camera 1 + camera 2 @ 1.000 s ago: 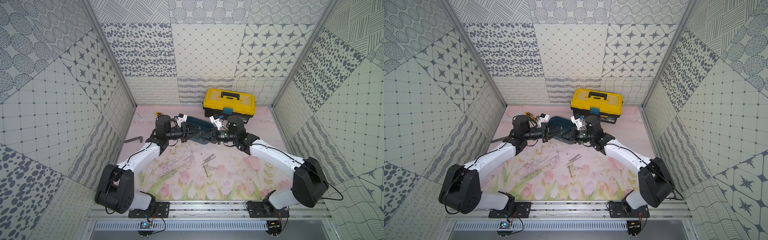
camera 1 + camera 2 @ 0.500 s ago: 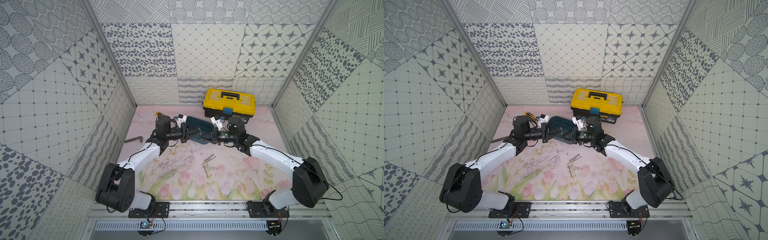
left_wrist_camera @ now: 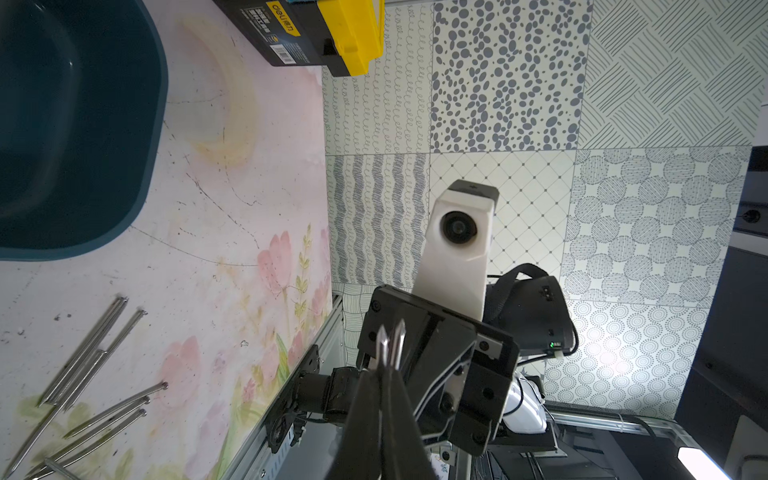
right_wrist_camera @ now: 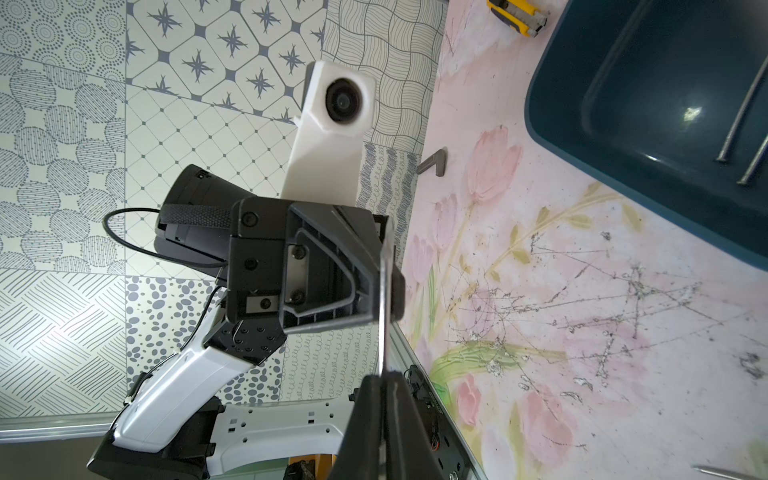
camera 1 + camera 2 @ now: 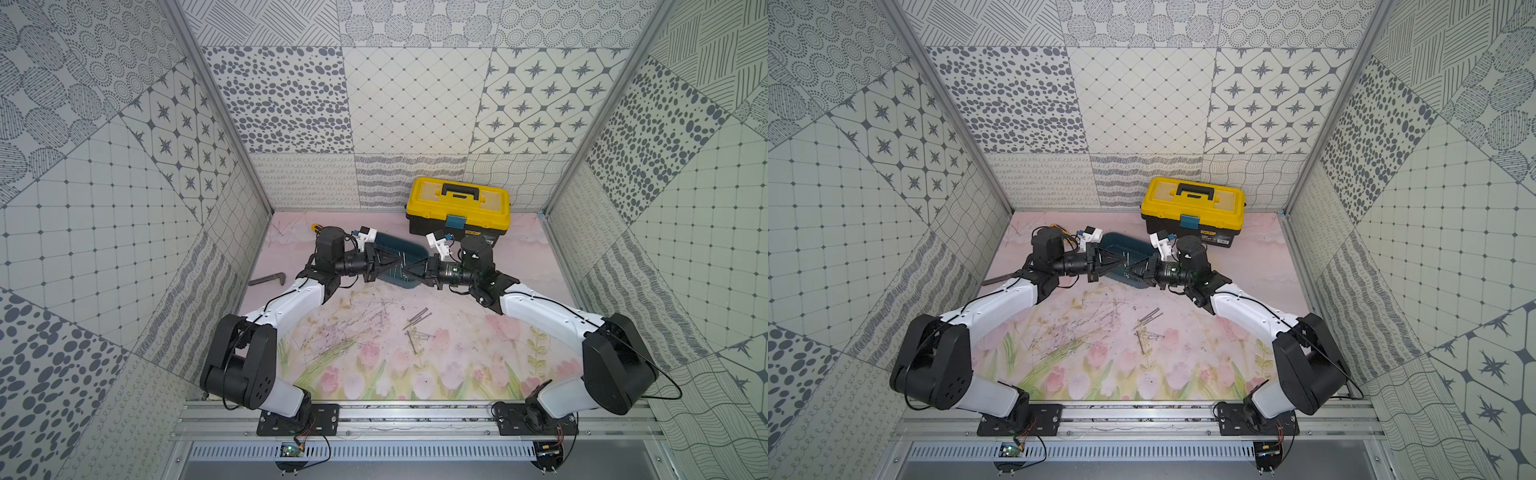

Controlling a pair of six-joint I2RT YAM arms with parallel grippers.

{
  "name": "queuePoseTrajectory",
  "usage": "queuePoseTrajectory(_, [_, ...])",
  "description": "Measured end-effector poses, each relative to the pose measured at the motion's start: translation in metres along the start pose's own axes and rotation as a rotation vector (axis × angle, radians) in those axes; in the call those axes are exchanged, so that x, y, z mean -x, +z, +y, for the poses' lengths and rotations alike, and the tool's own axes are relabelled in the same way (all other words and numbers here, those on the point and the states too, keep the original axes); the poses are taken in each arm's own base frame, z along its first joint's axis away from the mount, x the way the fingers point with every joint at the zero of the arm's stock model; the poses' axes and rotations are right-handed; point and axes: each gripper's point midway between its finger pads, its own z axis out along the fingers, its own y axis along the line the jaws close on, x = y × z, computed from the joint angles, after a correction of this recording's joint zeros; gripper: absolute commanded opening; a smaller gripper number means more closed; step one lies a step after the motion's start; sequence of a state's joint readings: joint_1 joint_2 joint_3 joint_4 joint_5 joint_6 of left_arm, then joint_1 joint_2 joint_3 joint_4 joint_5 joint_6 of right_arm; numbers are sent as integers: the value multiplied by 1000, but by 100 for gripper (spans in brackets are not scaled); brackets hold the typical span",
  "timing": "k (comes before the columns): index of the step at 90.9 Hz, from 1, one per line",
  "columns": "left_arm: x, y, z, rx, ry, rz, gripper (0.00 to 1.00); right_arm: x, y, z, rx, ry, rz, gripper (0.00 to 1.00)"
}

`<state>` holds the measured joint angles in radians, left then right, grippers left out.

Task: Put the nails on the desktop into the storage box
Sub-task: Pick up the nail from the center of the board, then place the nail in the storage box.

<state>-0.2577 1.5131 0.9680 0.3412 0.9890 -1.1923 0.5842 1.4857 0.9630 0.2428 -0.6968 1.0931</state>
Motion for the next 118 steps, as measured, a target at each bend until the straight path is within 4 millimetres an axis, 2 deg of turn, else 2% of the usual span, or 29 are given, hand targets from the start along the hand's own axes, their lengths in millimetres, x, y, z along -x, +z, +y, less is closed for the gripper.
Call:
queuePoseTrajectory(23, [8,3,-3,12,23,4,0,11,-8,-2,-35,27,-87,0])
queuePoseTrajectory(43, [10,2,-6,20,53,5,0,12,-19,-43,-195,119,-139,0])
queuePoseTrajectory(58, [22,8,-1,63,66,4,0,10,-25,-55,-284,113,-119,0])
queuePoseTrajectory(75, [55,18,18,206,104,-23,0,11,-32,-50,-355,63,-82,0])
queuePoseTrajectory(92, [91,31,50,410,176,-39,0,10,-38,-40,-398,4,-40,0])
queuePoseTrajectory(103, [97,42,77,545,220,-1,0,9,-41,-39,-415,-16,-22,0])
queuePoseTrajectory(118, [86,56,115,710,277,95,0,4,-45,-46,-445,-15,4,0])
